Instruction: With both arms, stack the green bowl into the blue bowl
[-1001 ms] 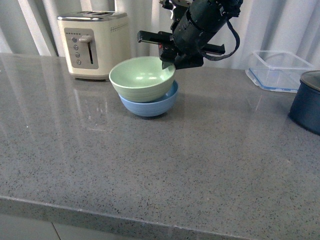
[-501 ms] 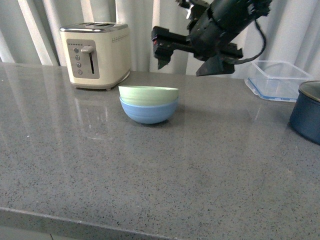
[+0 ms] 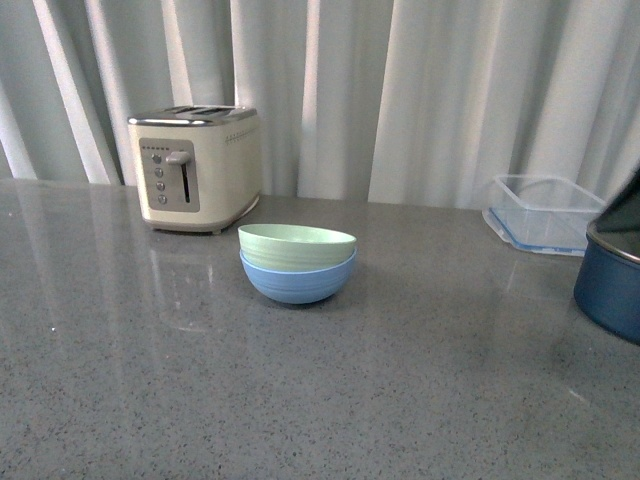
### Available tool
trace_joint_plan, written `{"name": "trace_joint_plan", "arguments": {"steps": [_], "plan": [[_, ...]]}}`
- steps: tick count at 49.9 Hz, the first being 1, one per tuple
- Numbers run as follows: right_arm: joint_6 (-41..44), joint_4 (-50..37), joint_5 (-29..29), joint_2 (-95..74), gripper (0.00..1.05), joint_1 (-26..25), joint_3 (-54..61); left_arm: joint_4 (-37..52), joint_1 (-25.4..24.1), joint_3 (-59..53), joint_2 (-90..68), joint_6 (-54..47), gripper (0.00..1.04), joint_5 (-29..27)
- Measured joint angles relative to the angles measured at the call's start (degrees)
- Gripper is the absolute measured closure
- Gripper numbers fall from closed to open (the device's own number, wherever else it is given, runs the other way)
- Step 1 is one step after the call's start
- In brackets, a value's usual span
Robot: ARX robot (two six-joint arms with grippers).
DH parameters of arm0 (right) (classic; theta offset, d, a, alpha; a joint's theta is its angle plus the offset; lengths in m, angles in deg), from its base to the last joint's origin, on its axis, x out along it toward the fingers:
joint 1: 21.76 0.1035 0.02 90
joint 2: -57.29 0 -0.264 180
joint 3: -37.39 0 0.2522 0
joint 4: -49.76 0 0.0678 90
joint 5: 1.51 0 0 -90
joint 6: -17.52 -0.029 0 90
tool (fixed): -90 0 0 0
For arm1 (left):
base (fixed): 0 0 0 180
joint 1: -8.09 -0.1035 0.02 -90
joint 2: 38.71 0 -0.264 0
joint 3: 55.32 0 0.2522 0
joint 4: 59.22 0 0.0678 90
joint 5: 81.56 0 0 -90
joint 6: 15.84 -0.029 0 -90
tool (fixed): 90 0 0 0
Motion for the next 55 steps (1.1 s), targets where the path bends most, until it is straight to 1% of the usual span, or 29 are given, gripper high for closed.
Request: {"name": "trace_joint_plan", "arguments": {"steps": [4, 7, 11, 16, 17, 18, 19, 20, 23, 24, 27, 29, 31, 32, 38, 42, 55], "plan": [[0.37, 1.57, 1.18, 6.88, 0.10, -2.67, 5.90, 0.00, 0.00, 0.00, 0.00, 0.00, 0.07, 0.00], [2.38, 2.89, 1.03, 12.92, 0.10, -4.46, 10.56, 0.00, 0.00, 0.00, 0.00, 0.00, 0.07, 0.00], [4.42, 4.00, -0.22, 17.86, 0.10, -5.35, 13.92, 0.00, 0.00, 0.00, 0.00, 0.00, 0.07, 0.00], [5.35, 3.37, -0.76, 18.91, 0.10, -5.44, 14.34, 0.00, 0.00, 0.00, 0.00, 0.00, 0.07, 0.00], [5.77, -0.50, -2.43, 19.41, 0.13, -4.79, 15.93, 0.00, 0.00, 0.00, 0.00, 0.00, 0.07, 0.02], [6.40, -6.40, -5.22, 20.26, 0.16, -4.00, 18.45, 0.00, 0.00, 0.00, 0.00, 0.02, 0.07, 0.00], [6.99, -12.79, -7.72, 21.20, 0.19, -3.21, 21.31, 0.00, 0.00, 0.00, 0.00, 0.00, 0.07, -0.04], [7.54, -21.55, -9.79, 22.49, 0.25, -2.49, 25.31, 0.00, 0.00, 0.00, 0.00, 0.00, 0.07, -0.04], [8.33, -35.89, -10.71, 25.09, 0.35, -1.60, 32.13, -0.02, 0.00, 0.00, 0.00, 0.00, 0.07, -0.04], [8.35, -37.77, -10.75, 25.49, 0.37, -1.51, 33.03, 0.00, 0.00, 0.00, 0.00, 0.00, 0.07, -0.07], [8.79, -45.92, -11.04, 27.63, 0.48, -1.40, 37.03, 0.00, 0.00, 0.00, 0.02, 0.00, 0.07, -0.04], [8.92, -48.00, -11.26, 28.55, 0.53, -1.42, 38.27, 0.00, 0.00, 0.00, 0.02, 0.00, 0.07, -0.04], [8.98, -49.13, -11.28, 29.68, 0.60, -1.42, 39.67, 0.00, 0.00, 0.00, 0.02, 0.00, 0.07, -0.04], [9.01, -49.27, -11.28, 29.94, 0.62, -1.42, 40.02, 0.00, 0.00, 0.00, 0.02, 0.00, 0.07, -0.04], [9.25, -49.53, -11.28, 33.83, 0.90, -1.40, 45.16, 0.00, 0.00, 0.00, 0.02, 0.00, 0.07, -0.07], [9.31, -49.42, -11.30, 35.98, 1.04, -1.38, 46.95, -0.02, 0.00, 0.00, 0.02, 0.00, 0.07, -0.04], [9.42, -47.43, -11.30, 41.79, 1.04, -1.38, 50.77, 0.00, 0.00, 0.00, 0.02, 0.00, 0.07, -0.07]]}}
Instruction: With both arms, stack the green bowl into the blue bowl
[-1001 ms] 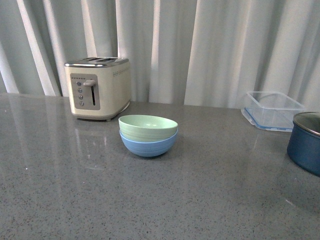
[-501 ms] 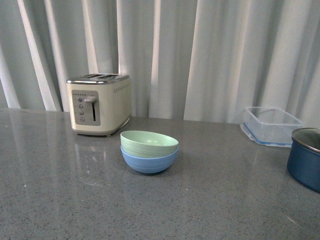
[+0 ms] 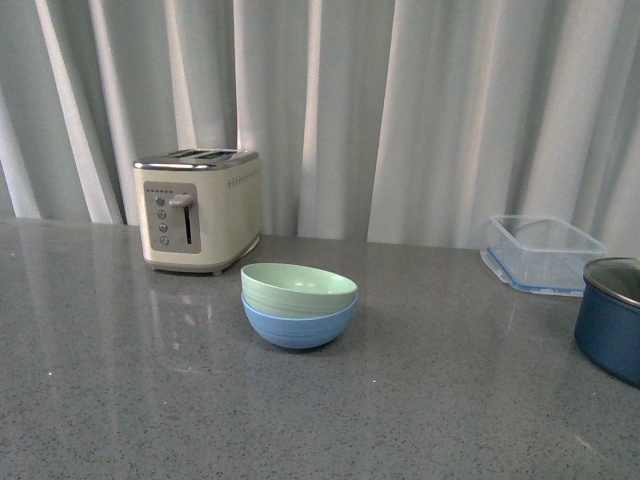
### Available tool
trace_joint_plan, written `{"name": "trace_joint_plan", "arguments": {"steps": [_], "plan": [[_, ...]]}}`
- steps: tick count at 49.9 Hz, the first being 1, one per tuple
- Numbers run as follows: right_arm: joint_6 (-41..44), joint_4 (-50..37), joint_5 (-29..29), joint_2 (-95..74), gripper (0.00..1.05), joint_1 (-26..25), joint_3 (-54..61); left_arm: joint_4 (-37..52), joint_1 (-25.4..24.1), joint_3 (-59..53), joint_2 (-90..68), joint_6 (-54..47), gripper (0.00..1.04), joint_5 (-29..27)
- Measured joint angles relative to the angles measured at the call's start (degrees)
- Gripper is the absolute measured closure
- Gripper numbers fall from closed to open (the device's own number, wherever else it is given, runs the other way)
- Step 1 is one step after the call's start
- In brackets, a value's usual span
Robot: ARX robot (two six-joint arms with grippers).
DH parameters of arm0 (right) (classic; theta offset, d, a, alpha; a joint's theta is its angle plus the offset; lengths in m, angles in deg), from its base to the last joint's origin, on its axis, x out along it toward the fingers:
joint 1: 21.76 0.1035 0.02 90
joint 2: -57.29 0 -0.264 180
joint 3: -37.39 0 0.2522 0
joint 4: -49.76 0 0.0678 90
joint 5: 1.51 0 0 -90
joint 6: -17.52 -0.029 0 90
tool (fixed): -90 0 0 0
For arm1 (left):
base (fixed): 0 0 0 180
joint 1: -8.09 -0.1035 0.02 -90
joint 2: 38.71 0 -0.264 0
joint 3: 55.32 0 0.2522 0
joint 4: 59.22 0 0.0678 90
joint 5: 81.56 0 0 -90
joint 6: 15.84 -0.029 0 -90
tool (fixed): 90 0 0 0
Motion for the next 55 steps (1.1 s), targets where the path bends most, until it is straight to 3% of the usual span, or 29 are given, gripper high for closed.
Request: {"name": "trace_joint_plan", "arguments": {"steps": [29, 55], "plan": [[0.00, 6.82, 0.04, 13.44, 1.04, 0.02, 5.99, 0.00, 0.00, 0.00, 0.00, 0.00, 0.07, 0.02], [0.00, 18.08, 0.04, 24.98, 1.04, 0.02, 5.99, 0.00, 0.00, 0.00, 0.00, 0.00, 0.07, 0.00]]}}
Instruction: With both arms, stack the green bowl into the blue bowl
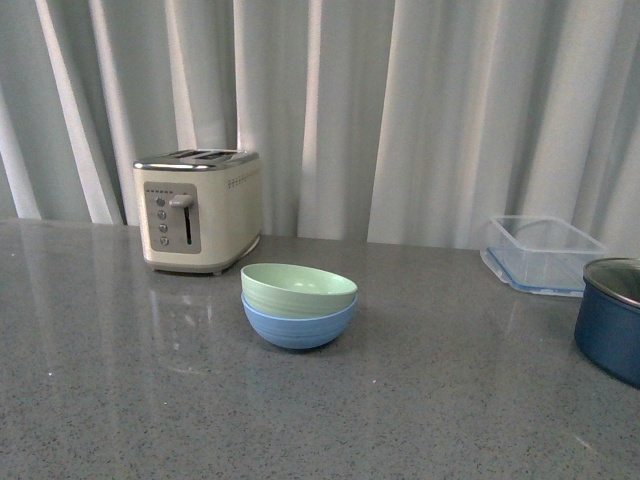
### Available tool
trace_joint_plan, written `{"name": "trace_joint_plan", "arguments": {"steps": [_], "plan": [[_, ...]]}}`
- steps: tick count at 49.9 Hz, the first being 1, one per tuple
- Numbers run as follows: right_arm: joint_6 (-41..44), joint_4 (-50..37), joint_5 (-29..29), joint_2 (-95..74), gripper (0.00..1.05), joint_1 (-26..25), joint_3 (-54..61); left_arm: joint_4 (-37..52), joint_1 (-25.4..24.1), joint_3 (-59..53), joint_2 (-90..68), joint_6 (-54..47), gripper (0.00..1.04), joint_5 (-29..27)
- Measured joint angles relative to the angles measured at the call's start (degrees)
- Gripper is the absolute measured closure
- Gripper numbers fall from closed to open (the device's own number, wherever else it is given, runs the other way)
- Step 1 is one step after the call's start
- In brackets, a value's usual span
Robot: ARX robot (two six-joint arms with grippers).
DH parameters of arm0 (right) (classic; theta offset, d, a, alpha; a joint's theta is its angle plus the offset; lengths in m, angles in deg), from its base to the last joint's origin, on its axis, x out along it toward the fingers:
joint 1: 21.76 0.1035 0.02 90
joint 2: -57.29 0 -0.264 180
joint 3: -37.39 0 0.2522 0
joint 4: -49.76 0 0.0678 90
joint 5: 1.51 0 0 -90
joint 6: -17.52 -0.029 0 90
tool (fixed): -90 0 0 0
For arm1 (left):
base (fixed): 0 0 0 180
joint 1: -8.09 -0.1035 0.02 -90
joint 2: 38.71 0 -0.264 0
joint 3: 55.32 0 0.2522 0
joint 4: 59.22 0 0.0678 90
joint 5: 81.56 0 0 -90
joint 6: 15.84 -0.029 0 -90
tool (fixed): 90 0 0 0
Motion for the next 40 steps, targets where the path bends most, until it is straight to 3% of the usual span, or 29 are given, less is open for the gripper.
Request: {"name": "trace_joint_plan", "arguments": {"steps": [8, 14, 36, 40], "plan": [[0.02, 10.01, 0.02, 8.50, 1.04, 0.00, -0.04, 0.00, 0.00, 0.00, 0.00, 0.00, 0.07, -0.04], [0.04, 10.40, 0.02, 9.99, 1.04, 0.00, -0.04, 0.00, 0.00, 0.00, 0.00, 0.00, 0.07, 0.00], [0.09, 10.43, 0.02, 9.99, 0.10, 0.00, -0.04, 0.00, 0.00, 0.00, 0.00, 0.00, 0.07, 0.00], [0.07, 10.43, 0.02, 9.99, 0.11, 0.00, -0.04, 0.00, 0.00, 0.00, 0.00, 0.00, 0.07, 0.00]]}}
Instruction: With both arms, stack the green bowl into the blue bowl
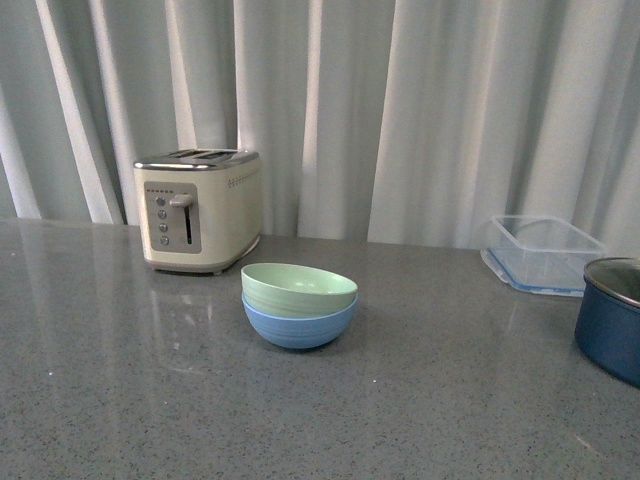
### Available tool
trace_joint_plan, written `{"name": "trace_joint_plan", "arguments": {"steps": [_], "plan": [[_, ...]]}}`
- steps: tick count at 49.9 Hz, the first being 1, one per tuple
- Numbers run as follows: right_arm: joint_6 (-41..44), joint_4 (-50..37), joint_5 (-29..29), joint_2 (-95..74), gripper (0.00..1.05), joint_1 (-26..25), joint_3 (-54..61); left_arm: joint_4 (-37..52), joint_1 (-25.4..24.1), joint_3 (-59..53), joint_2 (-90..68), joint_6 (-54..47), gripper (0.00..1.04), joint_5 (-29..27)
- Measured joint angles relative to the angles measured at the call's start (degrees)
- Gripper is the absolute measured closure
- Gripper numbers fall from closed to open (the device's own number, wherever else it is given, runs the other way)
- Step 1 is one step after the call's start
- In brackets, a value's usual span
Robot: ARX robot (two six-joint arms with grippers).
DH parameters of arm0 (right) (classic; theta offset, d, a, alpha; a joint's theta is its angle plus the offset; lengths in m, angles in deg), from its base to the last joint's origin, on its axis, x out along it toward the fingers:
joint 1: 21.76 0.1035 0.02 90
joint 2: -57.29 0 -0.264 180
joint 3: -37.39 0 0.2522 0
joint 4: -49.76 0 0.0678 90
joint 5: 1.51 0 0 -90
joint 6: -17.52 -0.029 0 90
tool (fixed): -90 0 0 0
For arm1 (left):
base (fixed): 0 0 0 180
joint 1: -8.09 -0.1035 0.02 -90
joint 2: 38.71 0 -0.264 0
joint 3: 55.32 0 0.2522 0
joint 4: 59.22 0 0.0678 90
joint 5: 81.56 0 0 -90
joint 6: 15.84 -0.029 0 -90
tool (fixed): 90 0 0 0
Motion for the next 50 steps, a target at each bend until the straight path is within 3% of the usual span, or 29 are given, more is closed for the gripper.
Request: {"name": "trace_joint_plan", "arguments": {"steps": [50], "plan": [[-0.02, 0.00, 0.00, 0.00, 0.10, 0.00, 0.00, 0.00, 0.00, 0.00, 0.00, 0.00, 0.07, 0.00]]}}
